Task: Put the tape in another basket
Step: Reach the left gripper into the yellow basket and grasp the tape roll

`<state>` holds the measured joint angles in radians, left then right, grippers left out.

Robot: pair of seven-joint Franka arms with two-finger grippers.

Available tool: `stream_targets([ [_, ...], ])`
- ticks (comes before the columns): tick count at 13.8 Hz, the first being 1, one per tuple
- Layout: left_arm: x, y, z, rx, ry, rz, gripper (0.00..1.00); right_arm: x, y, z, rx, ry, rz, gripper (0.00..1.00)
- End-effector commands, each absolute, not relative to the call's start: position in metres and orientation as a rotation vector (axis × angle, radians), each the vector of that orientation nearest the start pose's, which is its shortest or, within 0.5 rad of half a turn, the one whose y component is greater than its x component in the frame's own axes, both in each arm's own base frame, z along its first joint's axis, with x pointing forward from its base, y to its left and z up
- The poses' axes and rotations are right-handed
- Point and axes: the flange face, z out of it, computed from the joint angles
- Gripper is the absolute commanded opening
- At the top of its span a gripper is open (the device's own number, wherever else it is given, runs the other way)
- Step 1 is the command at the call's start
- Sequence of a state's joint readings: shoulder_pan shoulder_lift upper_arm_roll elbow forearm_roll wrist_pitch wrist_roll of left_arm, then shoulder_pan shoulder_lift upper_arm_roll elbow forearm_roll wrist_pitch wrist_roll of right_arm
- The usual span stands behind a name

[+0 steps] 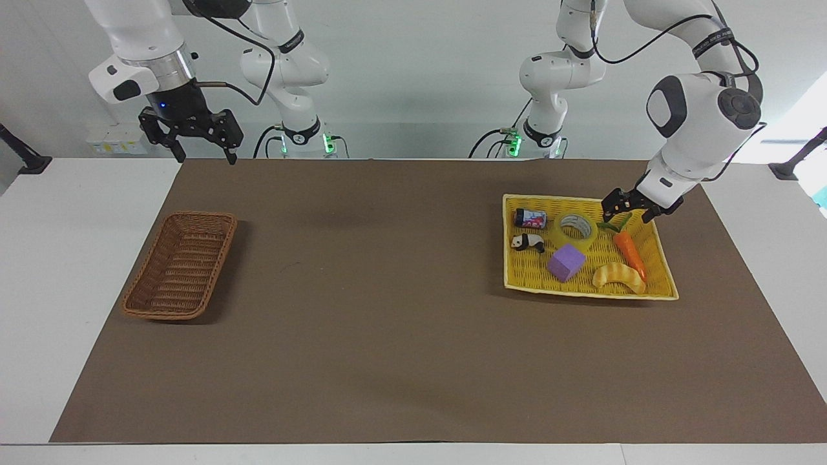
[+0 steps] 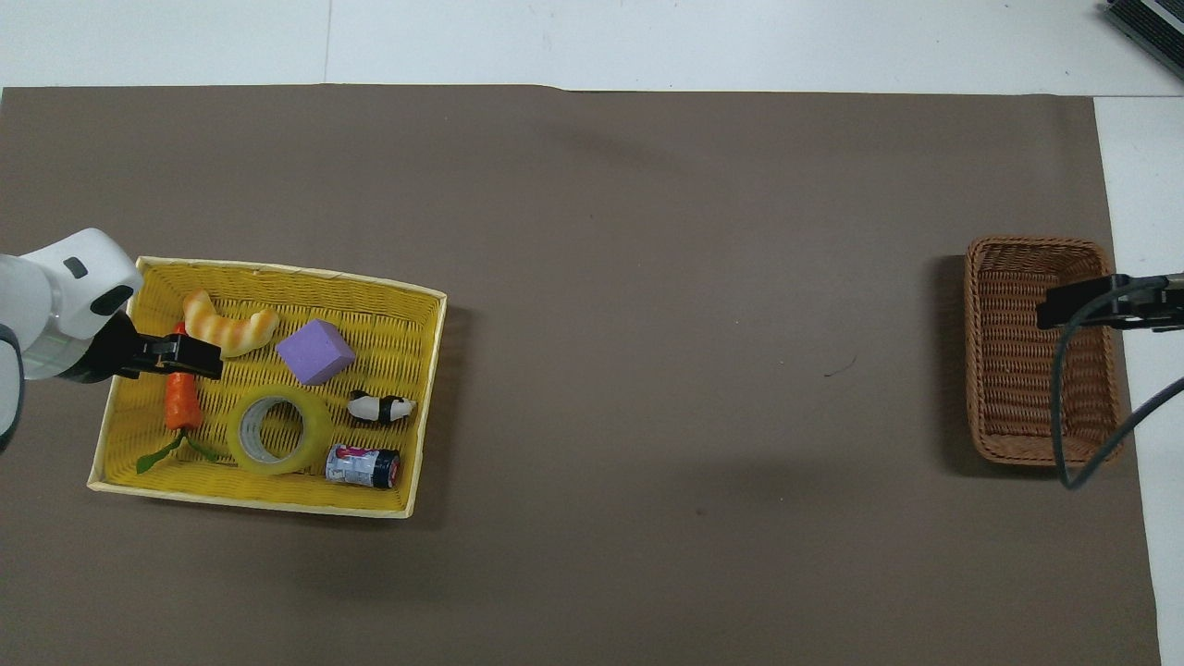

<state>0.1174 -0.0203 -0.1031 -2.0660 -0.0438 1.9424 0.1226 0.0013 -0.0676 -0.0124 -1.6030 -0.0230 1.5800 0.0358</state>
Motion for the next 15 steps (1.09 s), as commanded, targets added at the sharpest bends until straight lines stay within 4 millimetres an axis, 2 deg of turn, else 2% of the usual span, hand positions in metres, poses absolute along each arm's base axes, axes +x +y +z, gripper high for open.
stream_targets([
  [1, 0.508, 0.011, 0.385, -3.178, 0.164, 0.122, 1.00, 0.537, -0.011, 0.640, -3.145, 0.046, -0.082, 1.00],
  [3, 0.494, 0.011, 0.357, -3.177, 0.162, 0.138, 1.00, 0.541, -0.011, 0.636, -3.142, 0.060, -0.094, 1.00],
  [6, 0.480, 0.010, 0.330, -3.182, 0.155, 0.162, 1.00, 0.541, -0.007, 0.635, -3.142, 0.048, -0.094, 1.00],
  [7, 0.478, 0.010, 0.318, -3.182, 0.158, 0.167, 0.86, 0.540, -0.004, 0.634, -3.141, 0.041, -0.087, 1.00],
  [8, 0.477, 0.010, 0.316, -3.184, 0.157, 0.172, 0.19, 0.539, -0.002, 0.634, -3.140, 0.034, -0.087, 1.00],
  [9, 0.478, 0.011, 0.316, -3.192, 0.142, 0.171, 0.00, 0.538, 0.000, 0.634, -3.140, 0.029, -0.082, 1.00],
  [13, 0.491, 0.010, 0.323, -3.236, 0.099, 0.199, 0.00, 0.533, 0.005, 0.630, -3.138, 0.012, -0.053, 1.00],
  [15, 0.501, 0.008, 0.337, -3.262, 0.082, 0.224, 0.00, 0.529, 0.020, 0.629, -3.080, -0.012, -0.045, 1.00],
])
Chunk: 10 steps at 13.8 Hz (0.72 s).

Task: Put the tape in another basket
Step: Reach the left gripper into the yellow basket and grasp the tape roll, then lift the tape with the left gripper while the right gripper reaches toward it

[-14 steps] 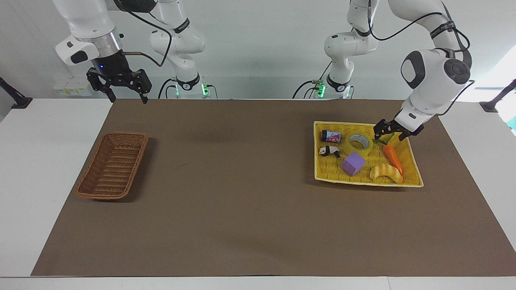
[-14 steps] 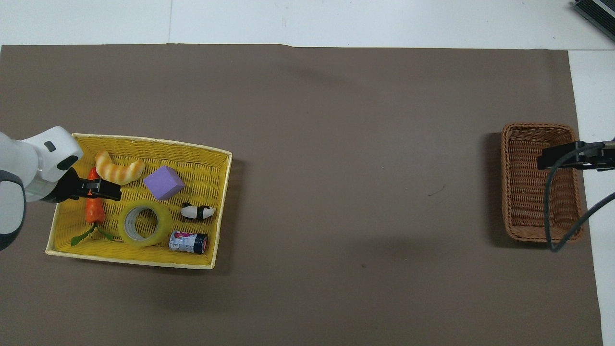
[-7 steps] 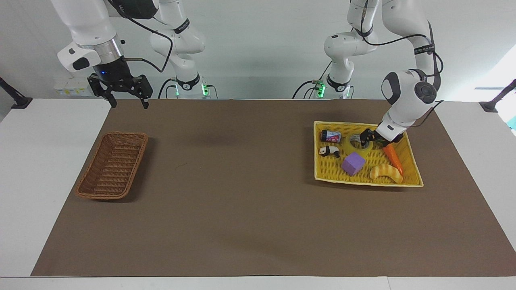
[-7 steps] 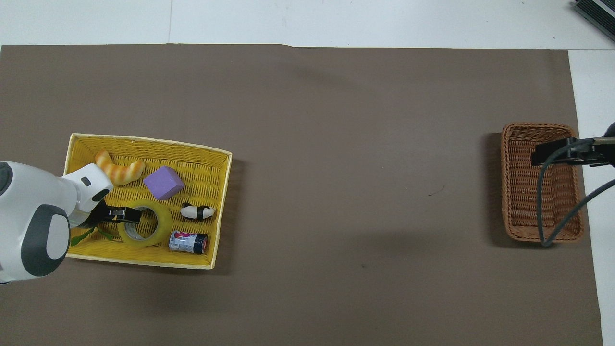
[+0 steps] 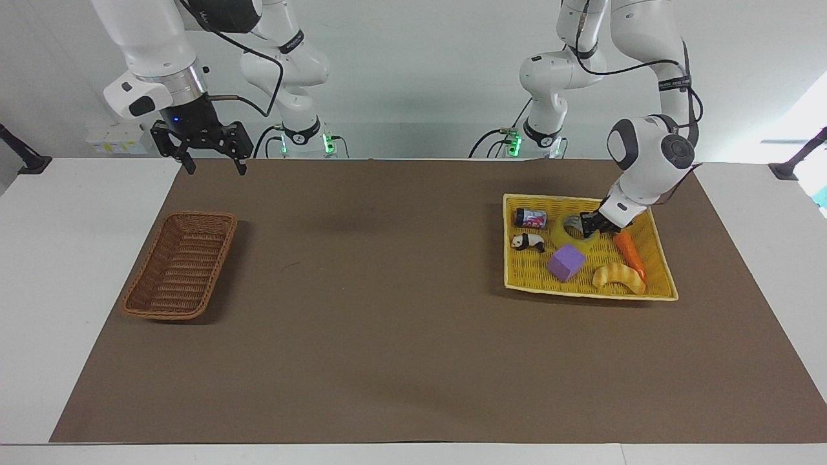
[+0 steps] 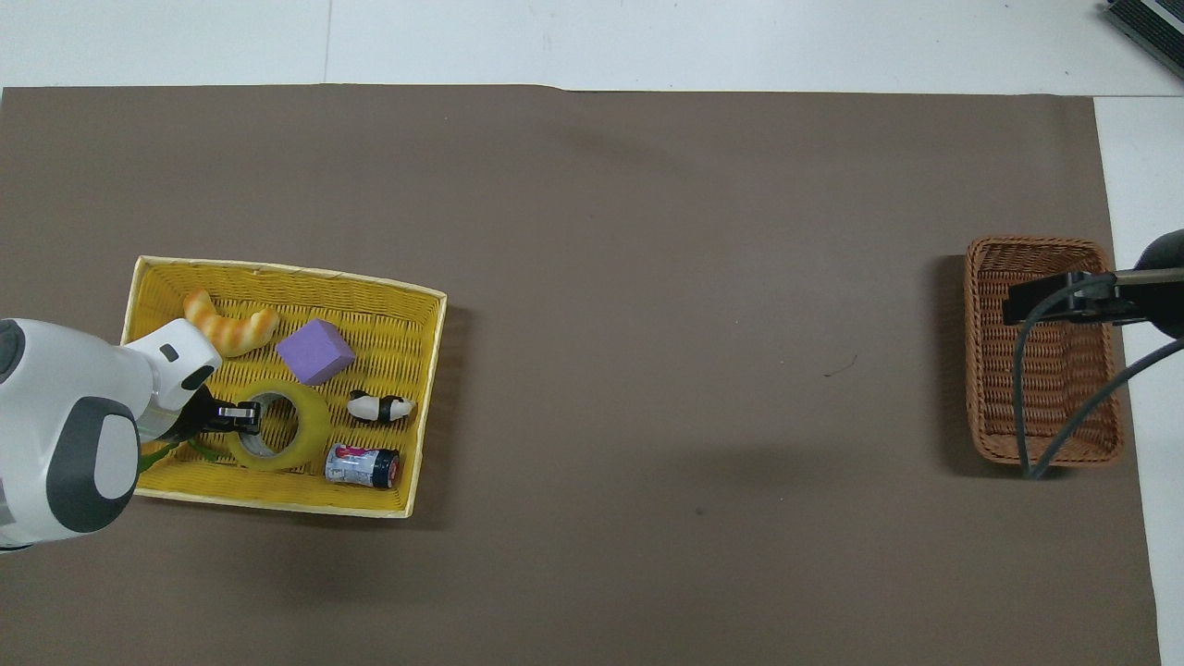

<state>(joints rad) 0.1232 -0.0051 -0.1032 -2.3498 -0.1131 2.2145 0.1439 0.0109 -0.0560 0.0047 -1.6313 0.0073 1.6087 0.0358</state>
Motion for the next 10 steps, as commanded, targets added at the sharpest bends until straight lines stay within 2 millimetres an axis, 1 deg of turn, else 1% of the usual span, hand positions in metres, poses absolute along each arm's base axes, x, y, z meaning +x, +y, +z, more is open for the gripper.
stream_targets([
  [1, 0.507, 0.007, 0.350, -3.264, 0.088, 0.224, 0.00, 0.529, 0.024, 0.630, -3.063, -0.011, -0.044, 1.00],
  [4, 0.527, 0.004, 0.395, -3.273, 0.111, 0.241, 0.00, 0.528, 0.039, 0.631, -2.936, 0.122, -0.023, 1.00],
  [5, 0.532, 0.002, 0.408, -3.275, 0.119, 0.229, 0.00, 0.527, 0.051, 0.632, -2.914, 0.114, -0.018, 1.00],
  [6, 0.537, -0.002, 0.420, -3.275, 0.135, 0.212, 0.00, 0.526, 0.058, 0.632, -2.910, 0.096, -0.013, 1.00],
  [8, 0.545, -0.012, 0.446, -3.275, 0.171, 0.174, 0.00, 0.521, 0.075, 0.632, -2.855, 0.064, 0.017, 1.00],
  [9, 0.550, -0.021, 0.459, -3.276, 0.198, 0.153, 0.00, 0.518, 0.081, 0.627, -2.778, 0.070, 0.063, 1.00],
  [10, 0.551, -0.033, 0.467, -3.288, 0.224, 0.140, 0.00, 0.516, 0.088, 0.622, -2.716, 0.076, 0.095, 1.00],
])
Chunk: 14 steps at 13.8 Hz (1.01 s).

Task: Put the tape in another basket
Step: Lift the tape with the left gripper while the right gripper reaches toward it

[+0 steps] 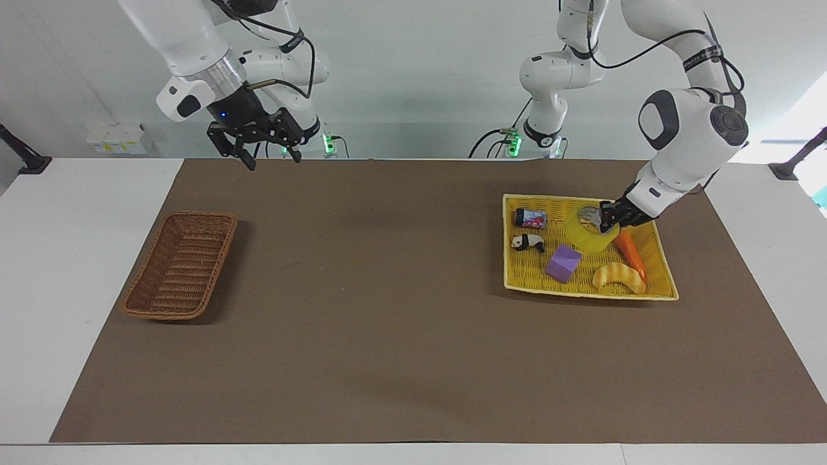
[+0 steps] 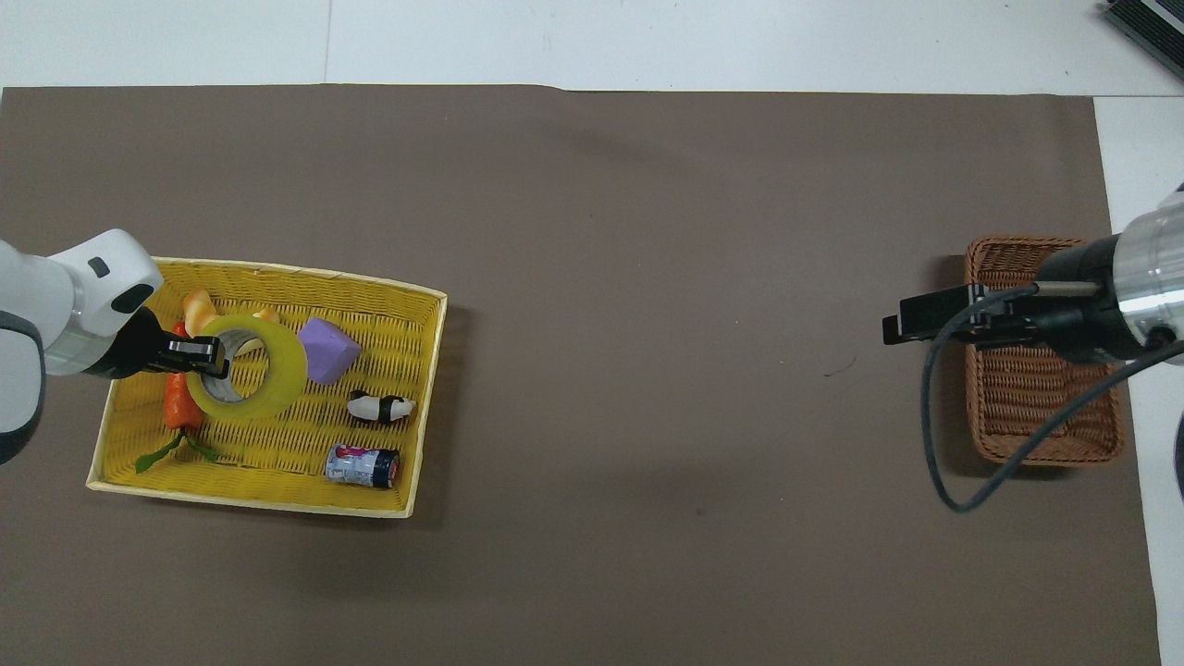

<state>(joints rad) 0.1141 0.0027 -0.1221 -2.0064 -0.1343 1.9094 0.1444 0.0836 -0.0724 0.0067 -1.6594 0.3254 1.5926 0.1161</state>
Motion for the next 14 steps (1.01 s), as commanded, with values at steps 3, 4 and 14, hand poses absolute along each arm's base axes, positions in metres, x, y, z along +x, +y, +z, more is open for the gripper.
stream_targets([
  [3, 0.550, -0.073, 0.471, -3.342, 0.250, 0.125, 0.00, 0.508, 0.117, 0.620, -2.677, 0.131, 0.145, 1.00],
  [4, 0.547, -0.096, 0.473, -3.354, 0.260, 0.131, 0.00, 0.507, 0.123, 0.617, -2.639, 0.162, 0.174, 1.00],
  [14, 0.499, -0.288, 0.499, -3.741, 0.359, 0.068, 0.00, 0.486, 0.253, 0.542, -2.332, 0.258, 0.037, 1.00],
])
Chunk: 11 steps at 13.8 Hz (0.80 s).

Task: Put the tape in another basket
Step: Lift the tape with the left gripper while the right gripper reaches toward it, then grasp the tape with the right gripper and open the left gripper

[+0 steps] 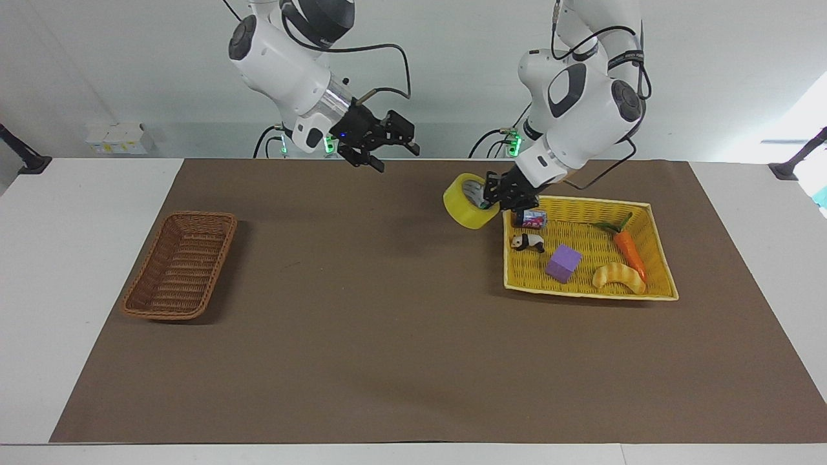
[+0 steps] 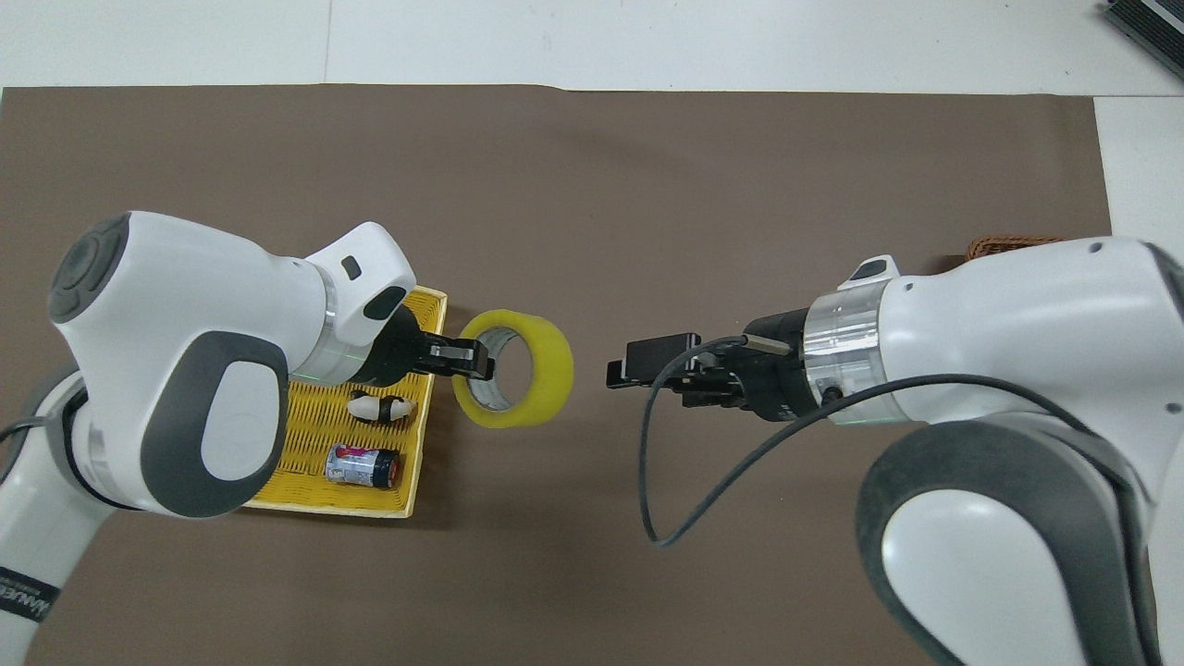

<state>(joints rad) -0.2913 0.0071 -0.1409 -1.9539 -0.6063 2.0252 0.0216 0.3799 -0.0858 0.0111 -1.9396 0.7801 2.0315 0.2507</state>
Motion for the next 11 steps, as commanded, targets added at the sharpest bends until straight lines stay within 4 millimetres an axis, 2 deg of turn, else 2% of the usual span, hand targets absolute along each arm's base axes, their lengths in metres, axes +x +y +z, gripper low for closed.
stream_targets([
  [1, 0.498, -0.292, 0.500, 2.486, -0.220, -0.041, 0.00, 0.484, 0.263, 0.537, -2.329, 0.255, 0.003, 1.00],
  [2, 0.493, -0.304, 0.502, 2.457, -0.222, -0.044, 0.00, 0.483, 0.263, 0.535, -2.336, 0.217, -0.006, 1.00],
  [5, 0.487, -0.320, 0.508, 2.357, -0.196, -0.025, 0.00, 0.482, 0.243, 0.526, -2.353, 0.087, 0.029, 1.00],
  [7, 0.487, -0.322, 0.510, 2.324, -0.207, -0.004, 0.00, 0.485, 0.234, 0.532, -2.348, 0.079, 0.007, 1.00],
  [11, 0.487, -0.321, 0.509, 2.321, -0.227, -0.002, 0.00, 0.485, 0.231, 0.535, -2.346, 0.075, -0.006, 0.98],
])
